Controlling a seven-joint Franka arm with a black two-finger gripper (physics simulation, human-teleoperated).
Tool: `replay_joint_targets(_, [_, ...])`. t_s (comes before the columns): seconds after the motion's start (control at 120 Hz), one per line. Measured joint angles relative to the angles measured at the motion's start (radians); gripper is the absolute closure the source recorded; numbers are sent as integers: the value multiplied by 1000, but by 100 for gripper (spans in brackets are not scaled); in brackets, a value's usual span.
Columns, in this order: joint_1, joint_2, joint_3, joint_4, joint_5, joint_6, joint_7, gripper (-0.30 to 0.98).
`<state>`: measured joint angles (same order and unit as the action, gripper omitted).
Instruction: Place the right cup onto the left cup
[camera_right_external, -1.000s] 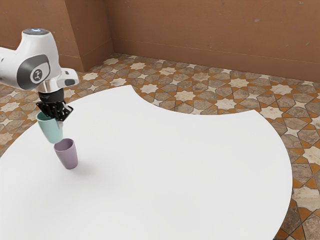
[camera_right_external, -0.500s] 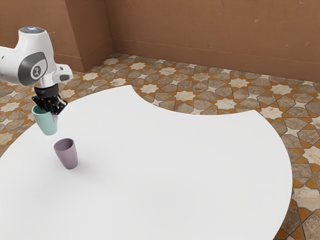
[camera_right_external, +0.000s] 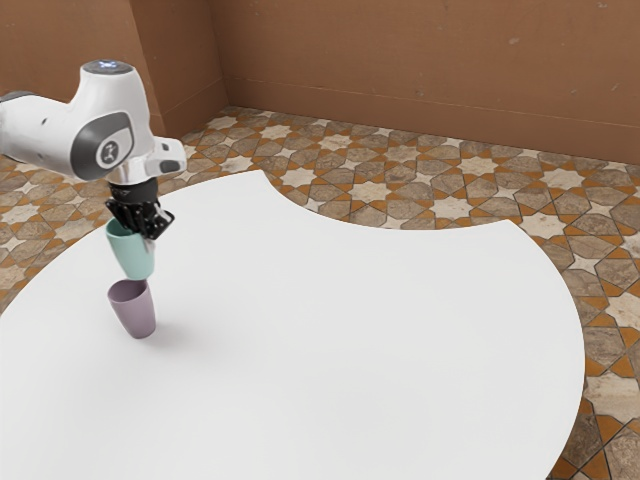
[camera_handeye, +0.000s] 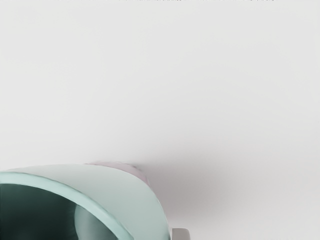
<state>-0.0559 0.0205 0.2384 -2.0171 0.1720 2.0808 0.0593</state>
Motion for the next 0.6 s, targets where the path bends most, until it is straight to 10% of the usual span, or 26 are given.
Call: replay_joint_targets(0.6, [70,-79,1,-74,2,-4,-30,78])
